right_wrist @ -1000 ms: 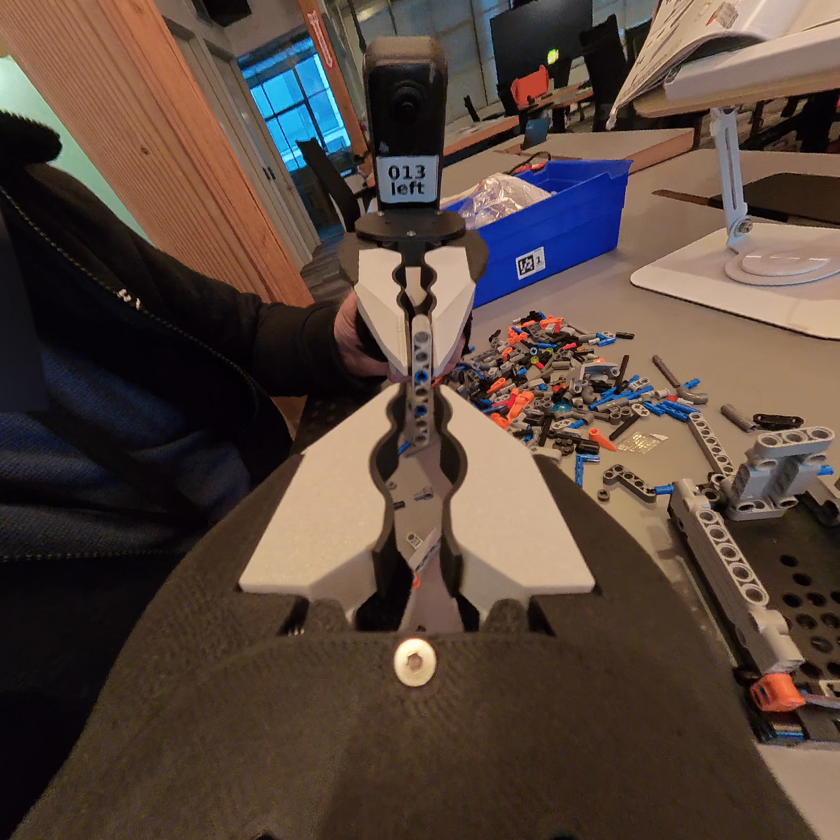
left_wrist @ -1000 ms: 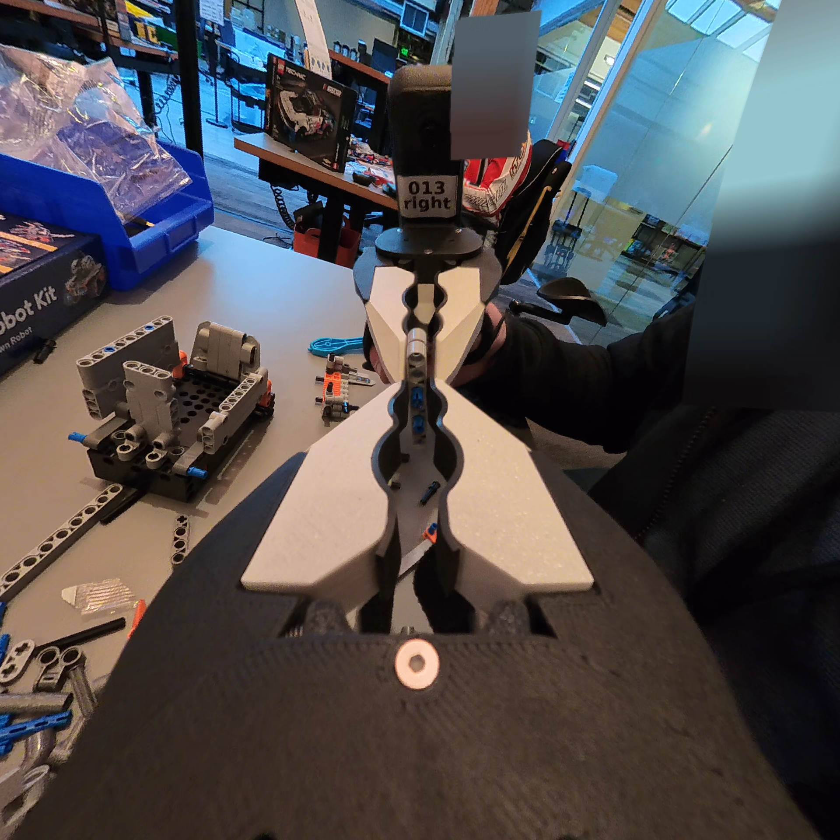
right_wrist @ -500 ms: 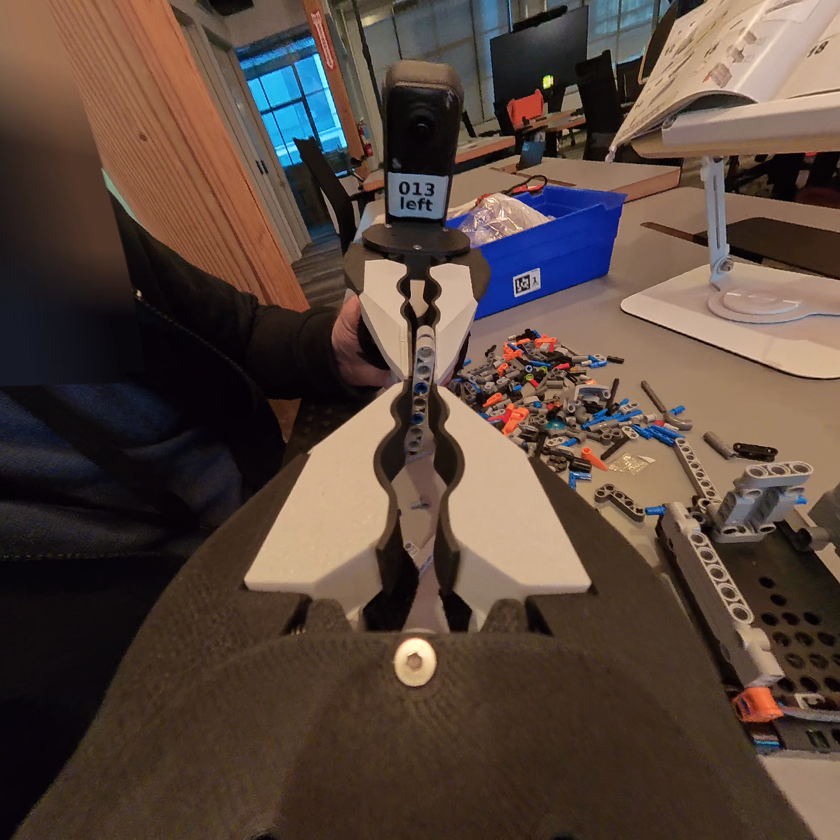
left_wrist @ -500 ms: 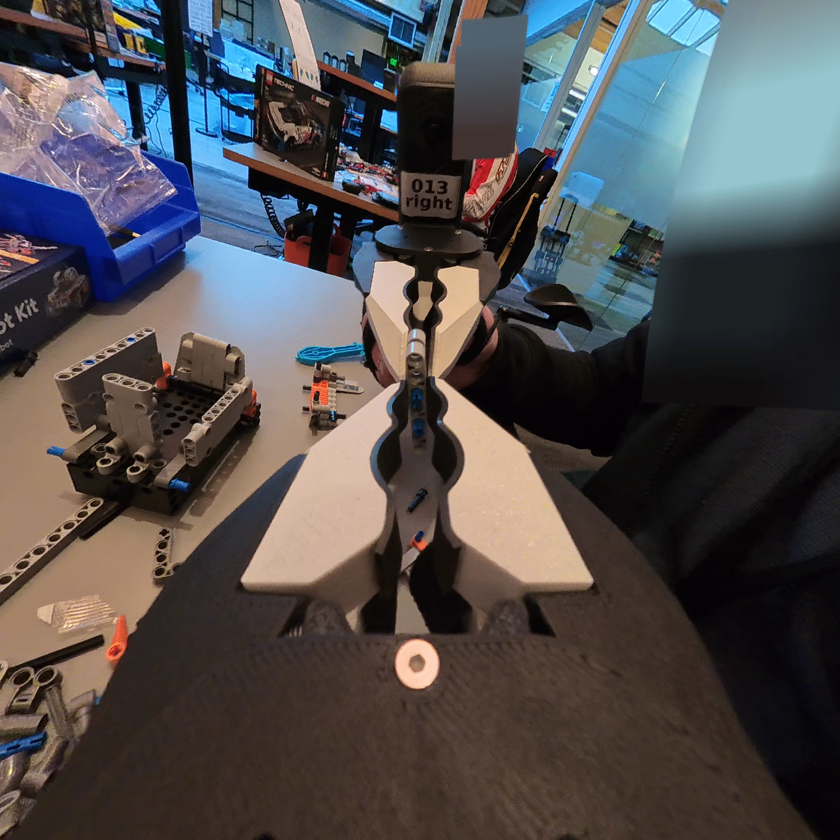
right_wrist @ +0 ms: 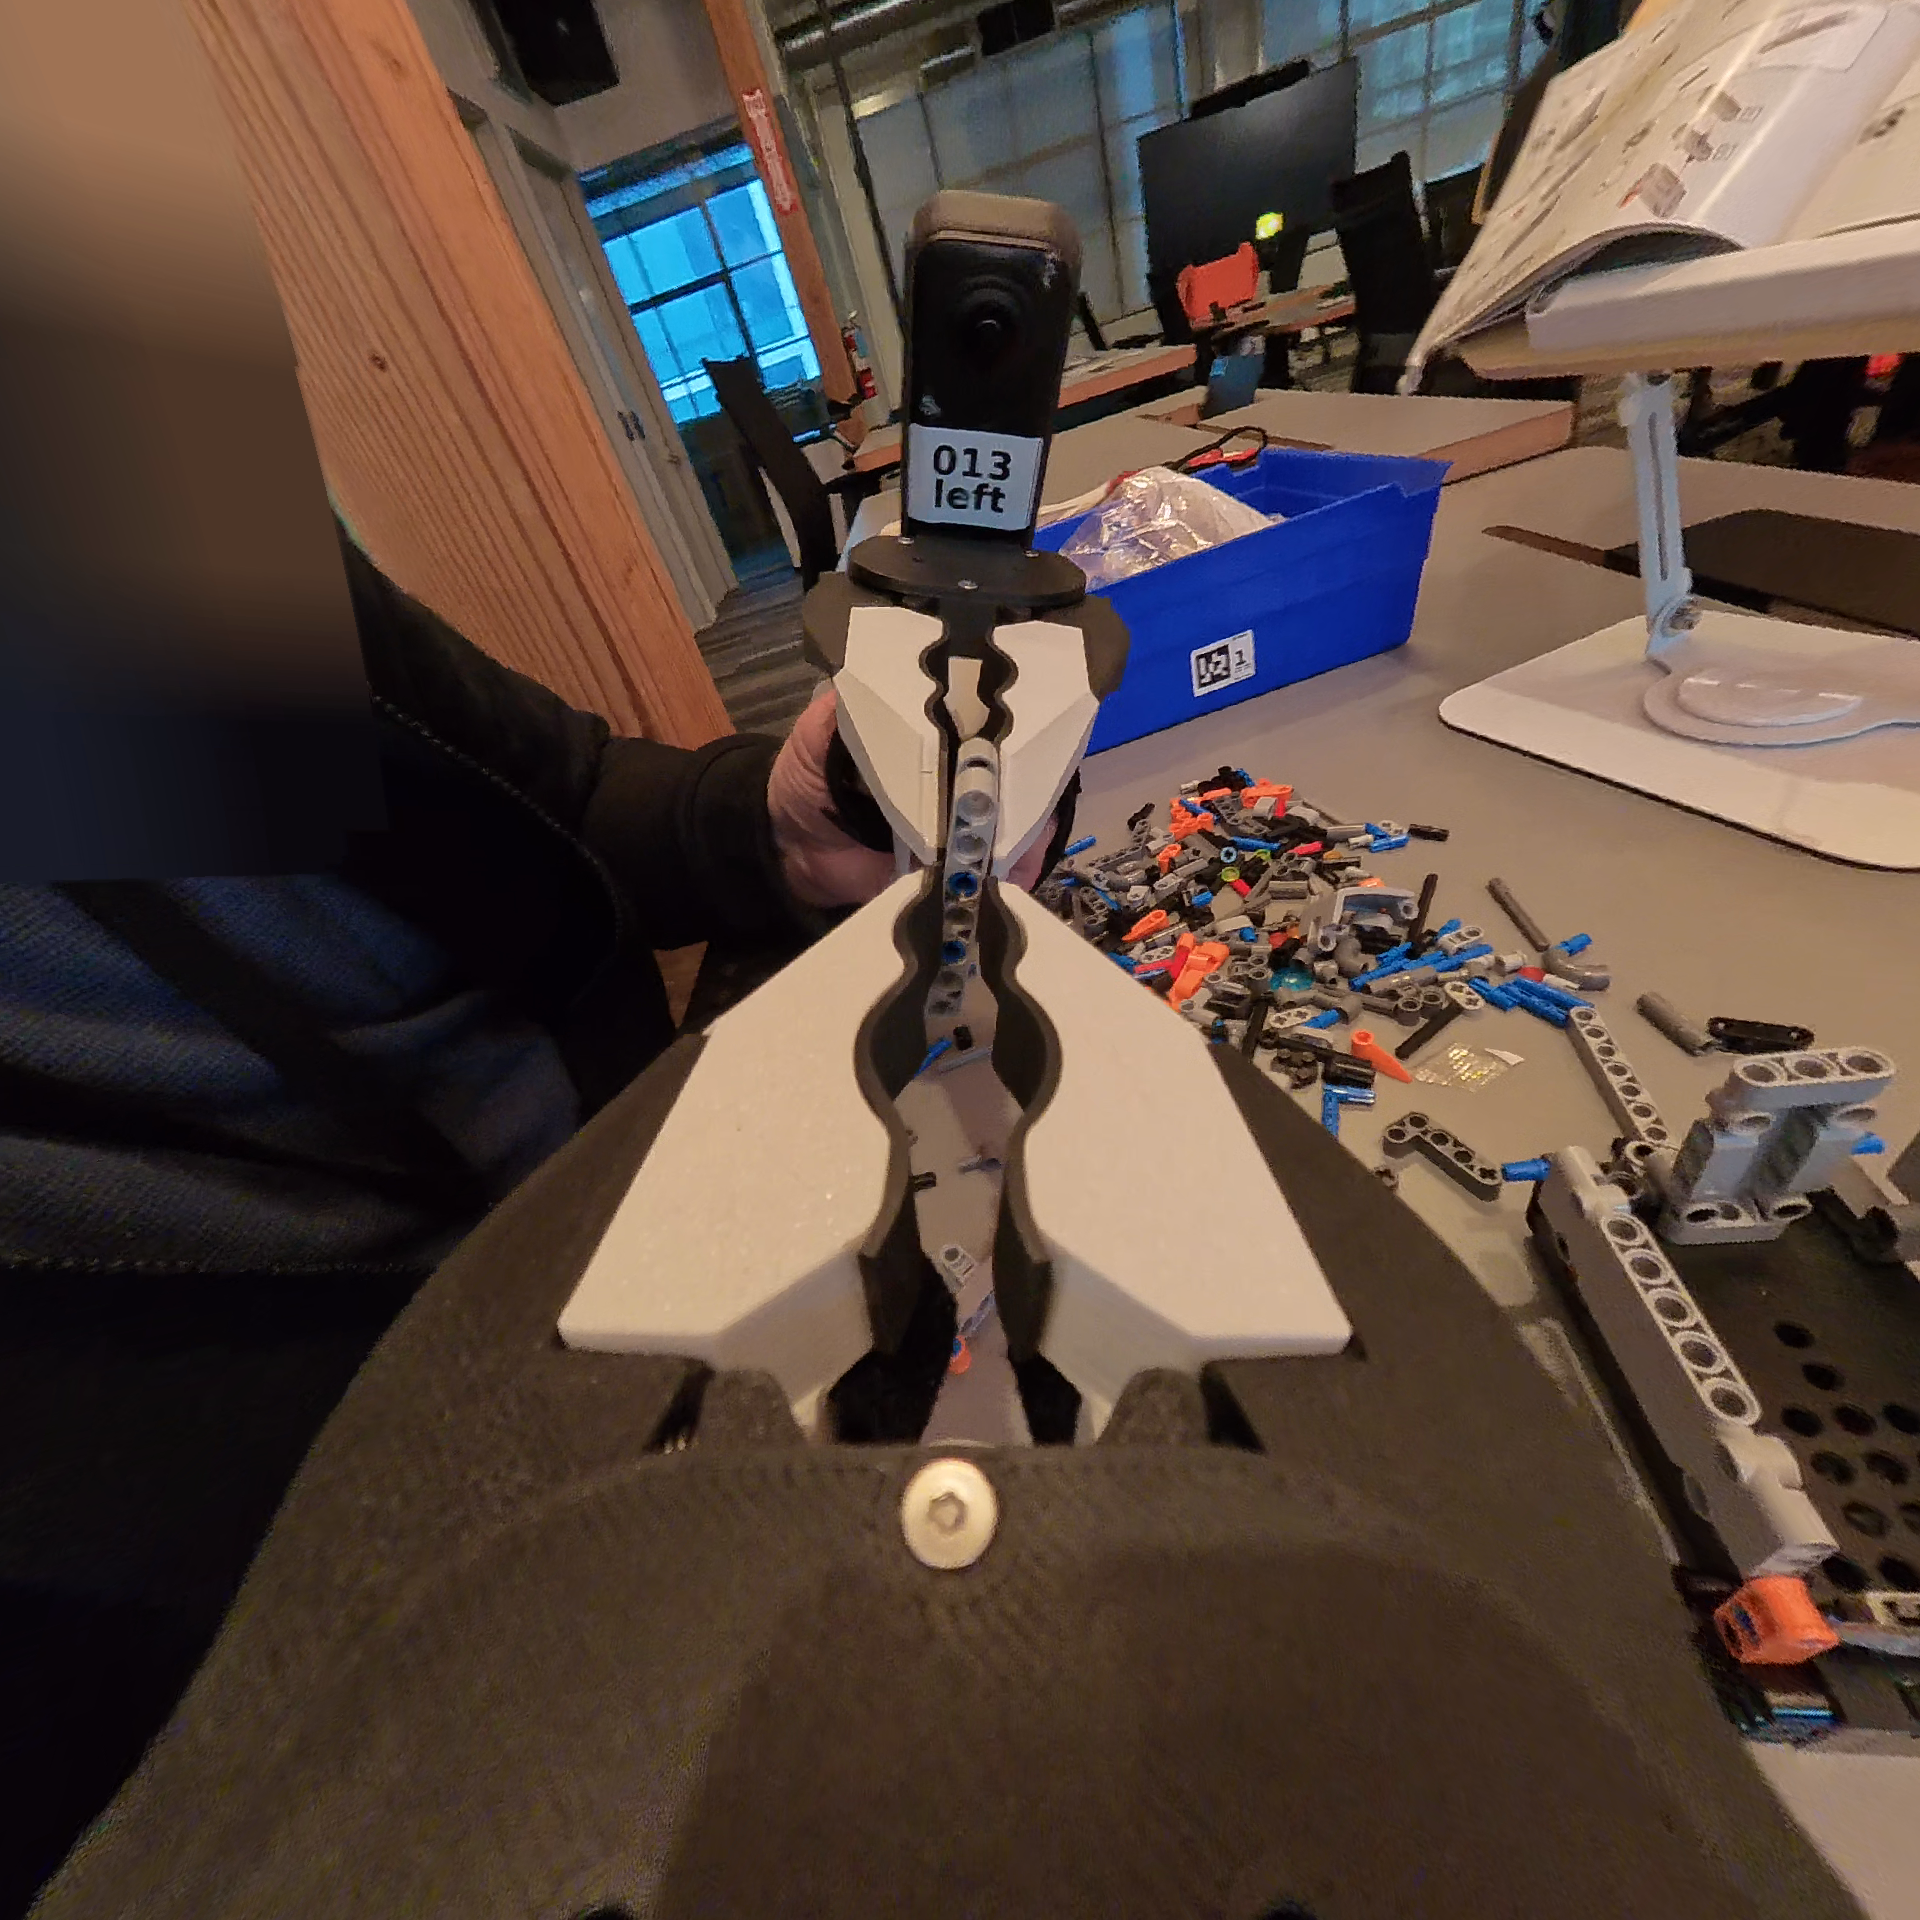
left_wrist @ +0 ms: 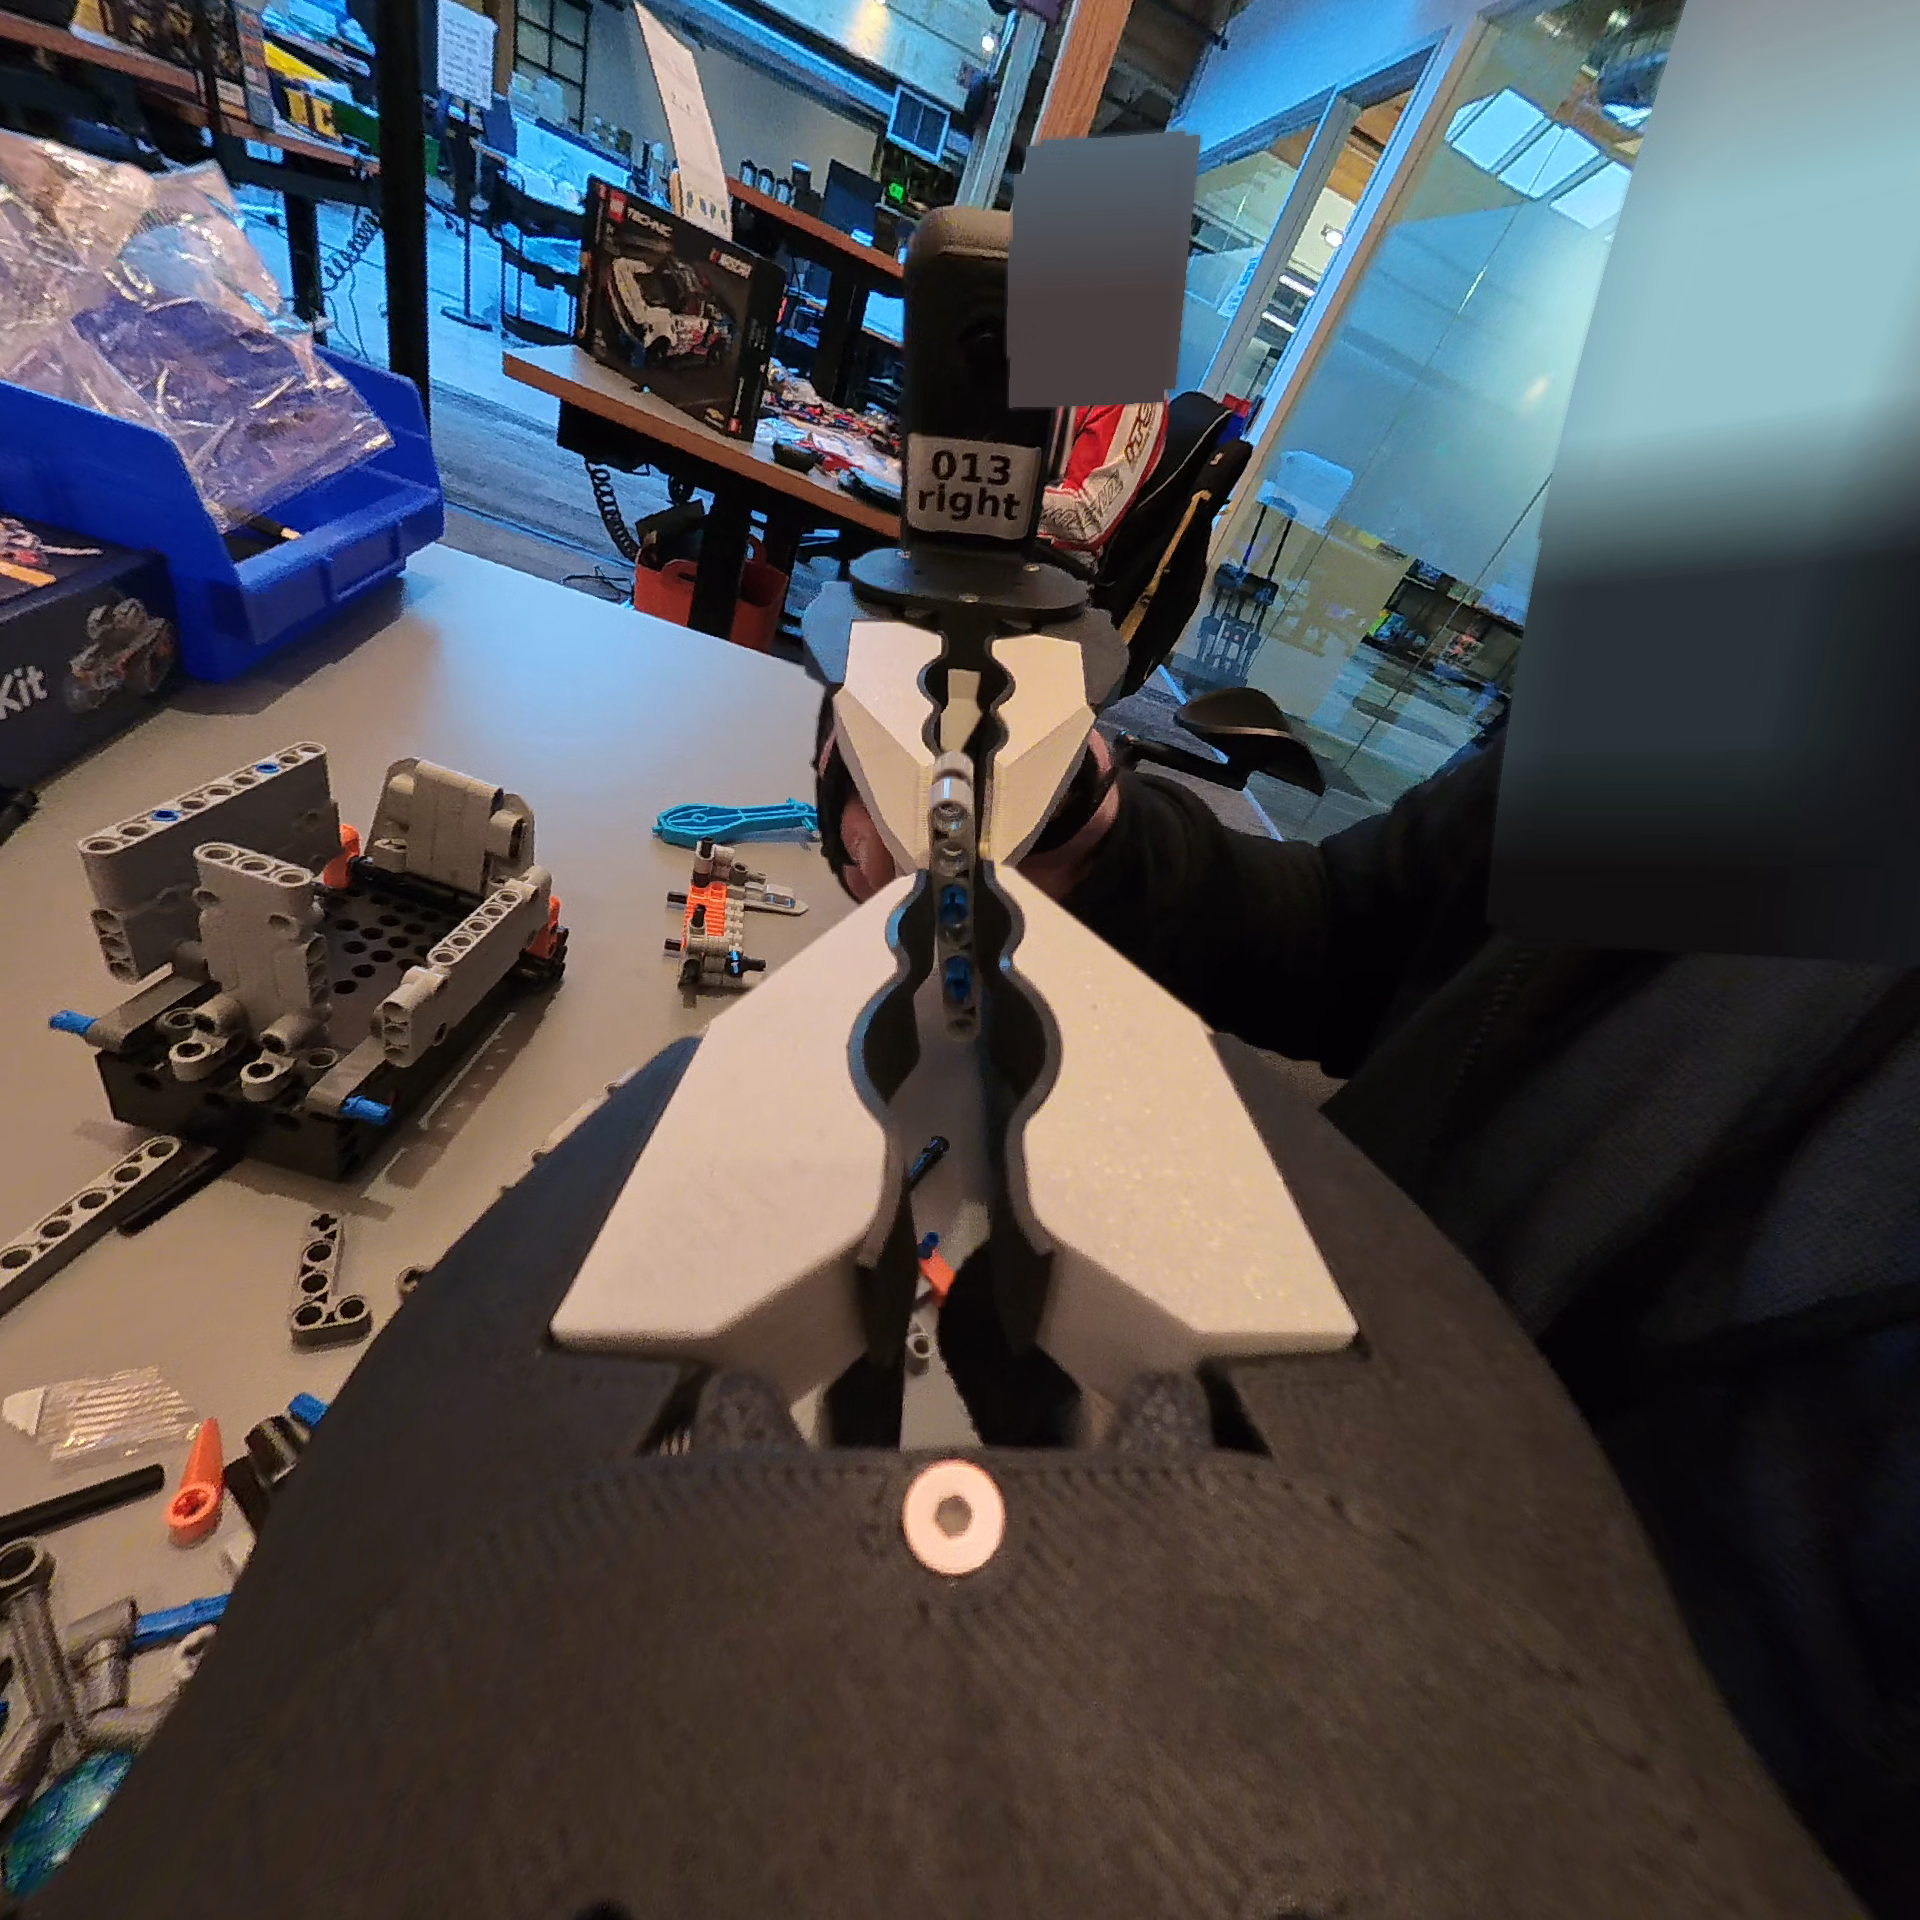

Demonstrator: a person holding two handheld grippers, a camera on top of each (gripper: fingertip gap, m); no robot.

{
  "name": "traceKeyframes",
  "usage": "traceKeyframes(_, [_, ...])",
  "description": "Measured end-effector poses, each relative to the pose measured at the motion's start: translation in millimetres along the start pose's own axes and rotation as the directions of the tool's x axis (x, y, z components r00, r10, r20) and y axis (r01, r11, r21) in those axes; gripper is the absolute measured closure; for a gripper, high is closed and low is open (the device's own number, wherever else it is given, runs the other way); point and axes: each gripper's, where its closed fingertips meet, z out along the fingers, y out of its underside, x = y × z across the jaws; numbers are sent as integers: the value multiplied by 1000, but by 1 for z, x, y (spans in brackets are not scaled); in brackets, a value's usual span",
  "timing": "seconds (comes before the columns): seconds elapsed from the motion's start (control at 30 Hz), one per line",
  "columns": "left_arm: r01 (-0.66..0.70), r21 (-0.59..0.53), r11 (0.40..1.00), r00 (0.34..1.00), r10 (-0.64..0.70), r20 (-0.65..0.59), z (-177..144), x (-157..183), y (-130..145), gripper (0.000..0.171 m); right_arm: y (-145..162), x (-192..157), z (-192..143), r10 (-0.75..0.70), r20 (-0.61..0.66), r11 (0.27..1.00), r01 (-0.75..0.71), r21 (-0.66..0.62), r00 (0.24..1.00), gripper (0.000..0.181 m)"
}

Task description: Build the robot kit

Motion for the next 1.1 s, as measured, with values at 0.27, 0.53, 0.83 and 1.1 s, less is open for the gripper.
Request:
traceKeyframes(0.27, [-8, 20, 1000, 999, 7, 42, -3, -9, -1, 166, 11, 7, 7, 22, -22, 998, -24, -57, 999, 175])
traceKeyframes(0.53, [16, -57, 998, 1000, -16, 7, 4, -7, 15, 166, 9, 6, 0, 26, -14, 998, -27, -56, 1000, 176])
traceKeyframes(0.83, [-37, -86, 996, 999, 38, 5, 5, 5, 18, 168, 17, -7, -4, -48, 30, 989, 52, -136, 998, 177])
traceKeyframes(1.1, [-6, -67, 998, 1000, 5, -2, 3, 3, 21, 167, 21, -6, -4, -34, 33, 990, 38, -139, 999, 177])
